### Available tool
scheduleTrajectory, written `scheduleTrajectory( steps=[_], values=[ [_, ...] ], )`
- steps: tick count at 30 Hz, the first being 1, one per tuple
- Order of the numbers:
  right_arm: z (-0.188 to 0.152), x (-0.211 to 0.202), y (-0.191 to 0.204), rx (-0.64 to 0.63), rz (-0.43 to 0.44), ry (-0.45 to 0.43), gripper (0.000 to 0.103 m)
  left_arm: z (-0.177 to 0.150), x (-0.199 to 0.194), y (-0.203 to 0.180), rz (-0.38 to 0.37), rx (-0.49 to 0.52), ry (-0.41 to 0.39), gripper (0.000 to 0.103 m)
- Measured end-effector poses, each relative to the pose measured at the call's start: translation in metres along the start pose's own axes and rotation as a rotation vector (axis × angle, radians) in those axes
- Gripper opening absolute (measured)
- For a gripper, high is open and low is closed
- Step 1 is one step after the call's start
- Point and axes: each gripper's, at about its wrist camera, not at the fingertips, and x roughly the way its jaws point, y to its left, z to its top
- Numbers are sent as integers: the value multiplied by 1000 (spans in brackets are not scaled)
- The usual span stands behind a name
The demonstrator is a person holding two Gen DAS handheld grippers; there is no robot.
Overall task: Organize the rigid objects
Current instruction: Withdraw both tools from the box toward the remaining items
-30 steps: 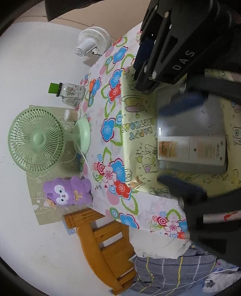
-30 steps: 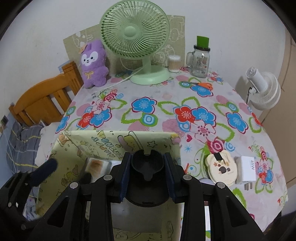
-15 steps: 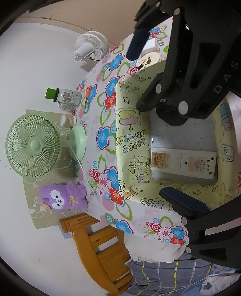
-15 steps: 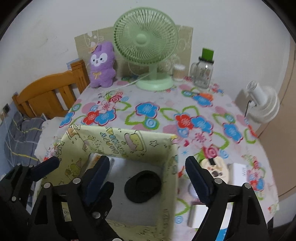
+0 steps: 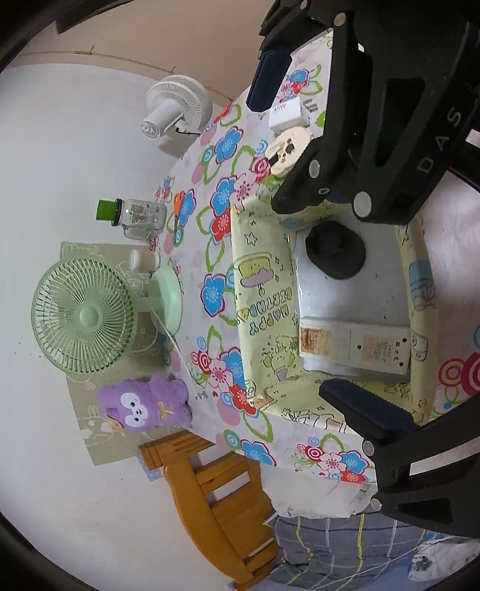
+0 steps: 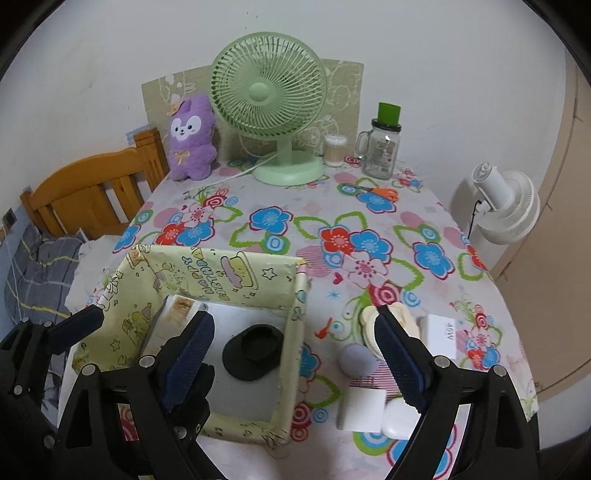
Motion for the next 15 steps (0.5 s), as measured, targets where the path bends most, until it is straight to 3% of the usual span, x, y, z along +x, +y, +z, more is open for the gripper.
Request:
scheduleTrajectory(
  steps=[15],
  values=[
    [-9,-34,-25,4,-2,-51,91,-3,-22,-24,-23,-11,-33,103]
  ],
)
